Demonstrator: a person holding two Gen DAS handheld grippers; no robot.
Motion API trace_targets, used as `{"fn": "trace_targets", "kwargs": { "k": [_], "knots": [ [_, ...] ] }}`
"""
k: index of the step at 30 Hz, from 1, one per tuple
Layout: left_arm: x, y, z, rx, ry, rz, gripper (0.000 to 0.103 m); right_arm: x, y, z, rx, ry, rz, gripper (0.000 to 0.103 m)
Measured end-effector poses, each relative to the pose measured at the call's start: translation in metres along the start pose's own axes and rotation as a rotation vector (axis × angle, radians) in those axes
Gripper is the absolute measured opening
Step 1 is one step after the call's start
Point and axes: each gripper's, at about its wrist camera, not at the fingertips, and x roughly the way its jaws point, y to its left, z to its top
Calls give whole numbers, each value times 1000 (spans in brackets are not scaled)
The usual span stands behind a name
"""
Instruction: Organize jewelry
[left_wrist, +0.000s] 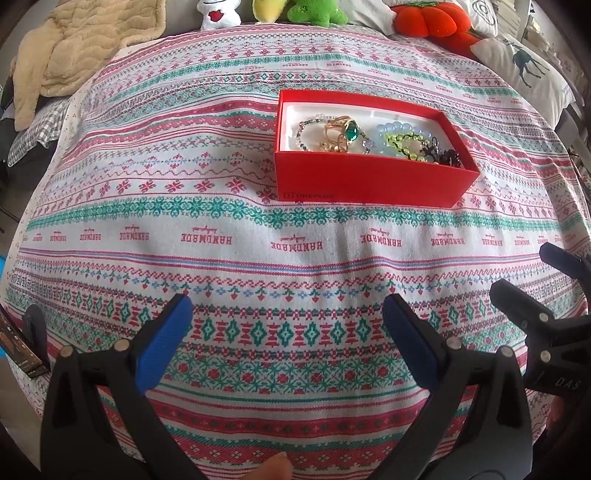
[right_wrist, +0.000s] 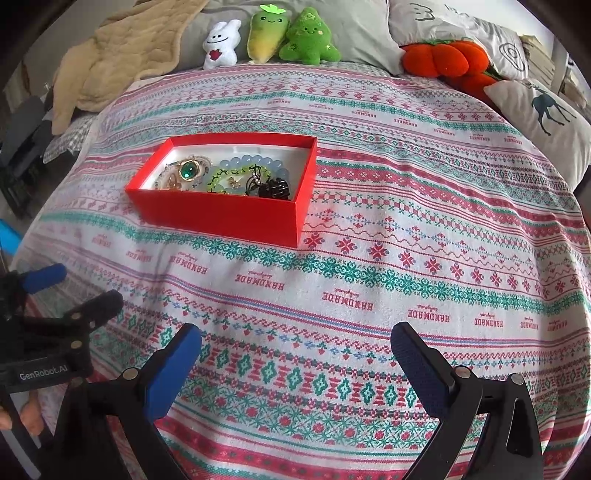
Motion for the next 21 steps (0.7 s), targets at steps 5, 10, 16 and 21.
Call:
{"fn": "trace_targets", "kwargs": {
  "k": [5, 10, 16, 21],
  "knots": [
    [0, 1, 0, -1, 0, 0, 102, 1, 1, 0, 1, 1, -3, 103],
    [0, 1, 0, 0, 0, -1, 102, 2, 1, 0, 0, 3, -5, 103],
    [0, 0, 0, 1, 2, 0, 102, 2, 1, 0, 0, 4, -4, 103],
    [0, 0, 0, 0, 2, 0, 102, 2, 2, -1, 0, 2, -5, 103]
  ]
}}
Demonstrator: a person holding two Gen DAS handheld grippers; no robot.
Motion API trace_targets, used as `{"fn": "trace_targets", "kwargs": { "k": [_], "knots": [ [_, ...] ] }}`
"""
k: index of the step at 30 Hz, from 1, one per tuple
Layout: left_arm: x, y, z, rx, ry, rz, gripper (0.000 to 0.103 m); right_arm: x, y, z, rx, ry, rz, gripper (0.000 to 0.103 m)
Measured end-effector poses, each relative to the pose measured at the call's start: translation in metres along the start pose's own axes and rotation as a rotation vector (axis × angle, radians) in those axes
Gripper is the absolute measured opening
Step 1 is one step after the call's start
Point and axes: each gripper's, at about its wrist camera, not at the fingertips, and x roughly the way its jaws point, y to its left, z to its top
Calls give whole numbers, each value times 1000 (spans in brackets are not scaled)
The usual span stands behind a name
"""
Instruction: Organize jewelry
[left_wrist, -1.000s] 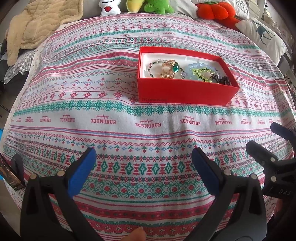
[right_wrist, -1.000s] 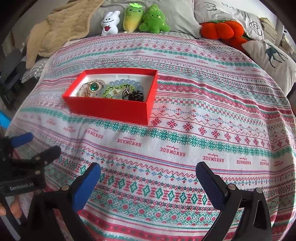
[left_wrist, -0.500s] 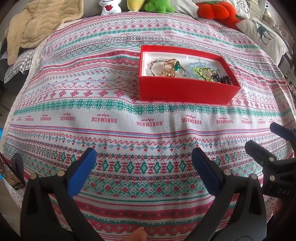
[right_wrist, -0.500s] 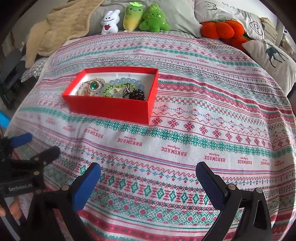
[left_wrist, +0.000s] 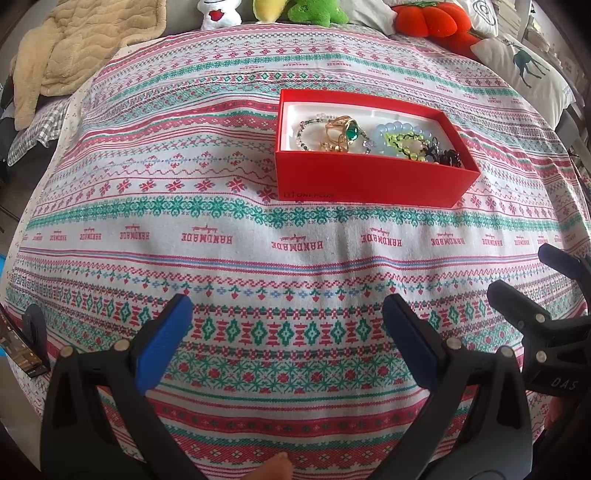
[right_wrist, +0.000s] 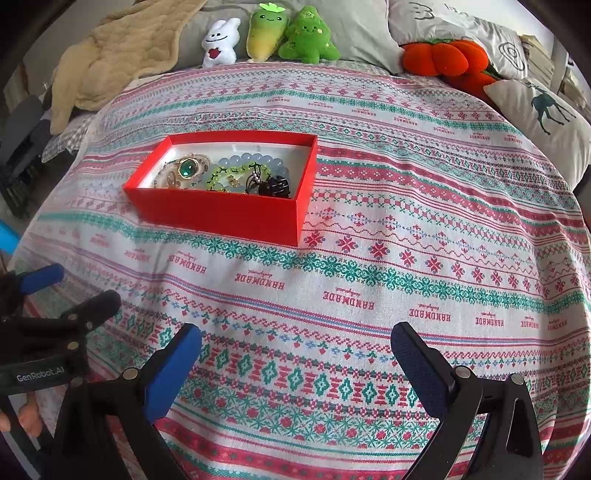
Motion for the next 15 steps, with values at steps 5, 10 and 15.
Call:
{"fn": "trace_targets", "kwargs": {
  "k": [5, 10, 15],
  "knots": [
    [0, -1, 0, 0, 1, -3, 102, 0, 0, 0, 1, 1, 0, 103],
    [0, -4, 0, 1, 2, -4, 102, -1, 0, 0, 4, 4, 0, 103],
    [0, -5, 0, -1, 6, -2, 102, -2, -2, 0, 9, 0, 0, 103]
  ]
}}
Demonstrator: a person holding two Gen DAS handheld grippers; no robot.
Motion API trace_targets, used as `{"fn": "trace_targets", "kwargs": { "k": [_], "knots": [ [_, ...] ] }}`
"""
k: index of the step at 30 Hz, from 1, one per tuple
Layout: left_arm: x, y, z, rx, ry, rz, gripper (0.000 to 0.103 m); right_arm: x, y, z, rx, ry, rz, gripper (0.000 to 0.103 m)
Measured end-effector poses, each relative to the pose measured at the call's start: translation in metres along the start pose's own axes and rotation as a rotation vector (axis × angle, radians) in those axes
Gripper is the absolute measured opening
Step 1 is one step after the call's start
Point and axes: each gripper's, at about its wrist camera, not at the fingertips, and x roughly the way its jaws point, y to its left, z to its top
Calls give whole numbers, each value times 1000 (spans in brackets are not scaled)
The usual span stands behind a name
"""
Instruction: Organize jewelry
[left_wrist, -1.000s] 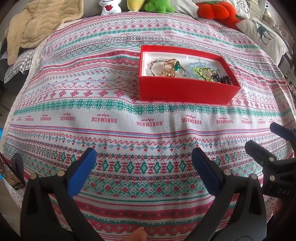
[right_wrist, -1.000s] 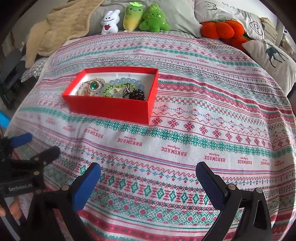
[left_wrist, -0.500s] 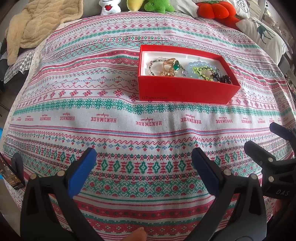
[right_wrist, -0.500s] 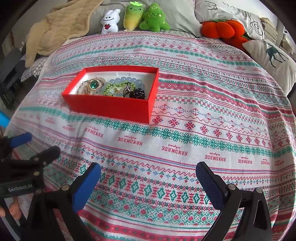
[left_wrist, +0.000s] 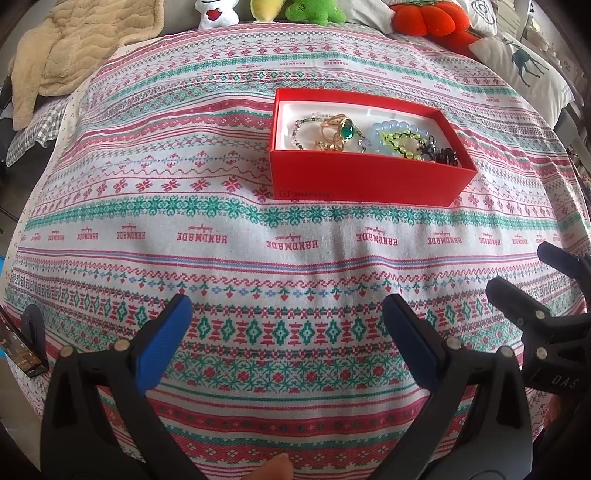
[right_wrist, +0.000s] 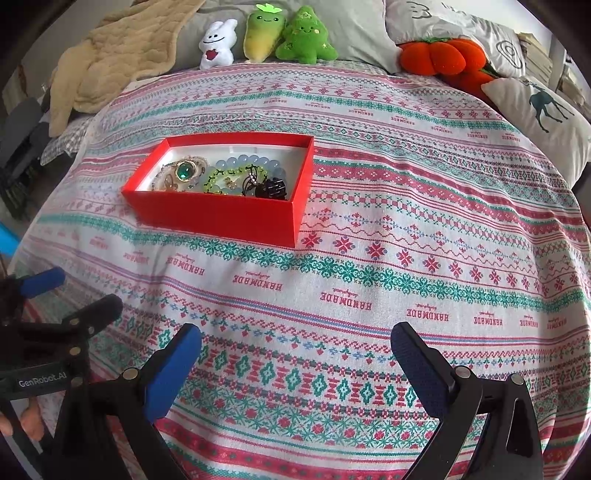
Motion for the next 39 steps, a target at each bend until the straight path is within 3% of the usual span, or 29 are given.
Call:
{"fn": "trace_targets", "kwargs": {
  "k": [39],
  "knots": [
    [-2, -1, -4, 12, -13, -11, 102, 3, 0, -3, 4, 1, -4, 103]
  ]
}}
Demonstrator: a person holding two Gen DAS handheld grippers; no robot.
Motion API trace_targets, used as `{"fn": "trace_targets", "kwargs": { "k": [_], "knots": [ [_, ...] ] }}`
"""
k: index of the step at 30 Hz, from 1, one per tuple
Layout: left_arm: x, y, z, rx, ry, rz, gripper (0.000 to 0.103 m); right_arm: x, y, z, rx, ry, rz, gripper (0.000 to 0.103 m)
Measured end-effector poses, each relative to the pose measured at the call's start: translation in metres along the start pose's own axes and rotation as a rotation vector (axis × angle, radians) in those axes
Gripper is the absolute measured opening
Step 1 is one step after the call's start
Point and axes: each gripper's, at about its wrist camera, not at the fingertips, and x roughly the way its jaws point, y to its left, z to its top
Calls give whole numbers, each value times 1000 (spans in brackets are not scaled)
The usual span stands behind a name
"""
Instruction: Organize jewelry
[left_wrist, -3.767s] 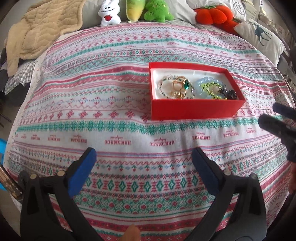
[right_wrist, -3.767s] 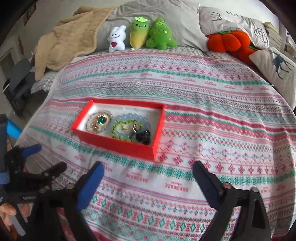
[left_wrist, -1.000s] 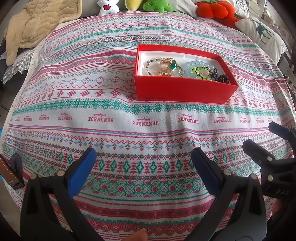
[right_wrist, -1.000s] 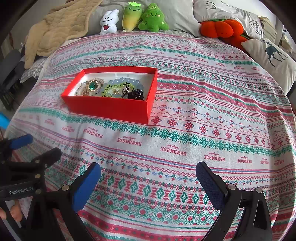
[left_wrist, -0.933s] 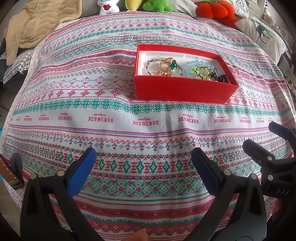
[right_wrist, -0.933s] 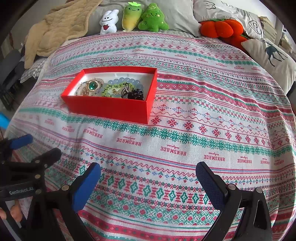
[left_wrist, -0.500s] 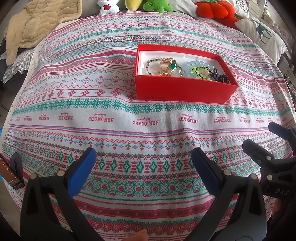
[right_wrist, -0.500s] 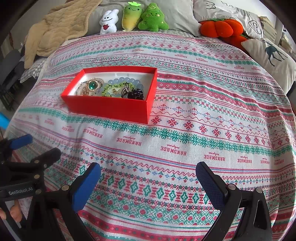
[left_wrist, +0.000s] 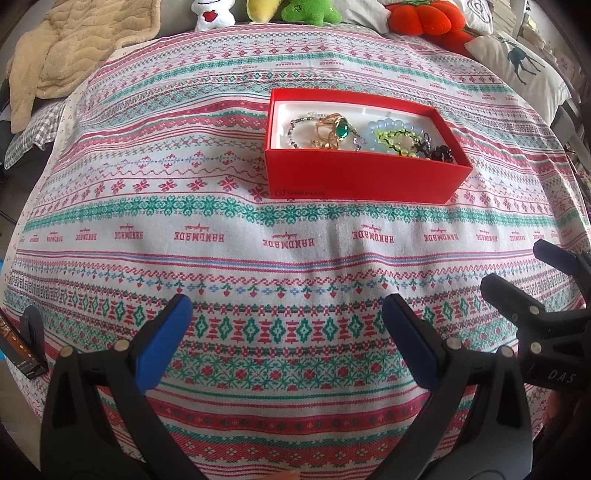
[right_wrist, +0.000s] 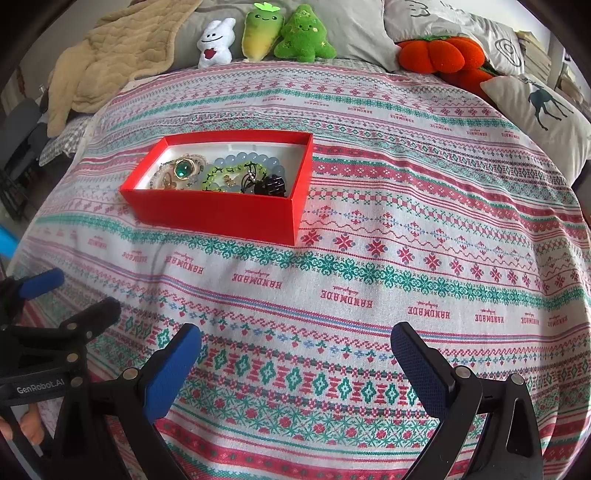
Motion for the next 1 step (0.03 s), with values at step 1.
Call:
{"fn": "trace_targets", "kwargs": {
  "k": [1],
  "knots": [
    [-1, 1, -1, -1, -11, -6, 102, 1, 1, -1, 2, -2, -4, 103]
  ]
}}
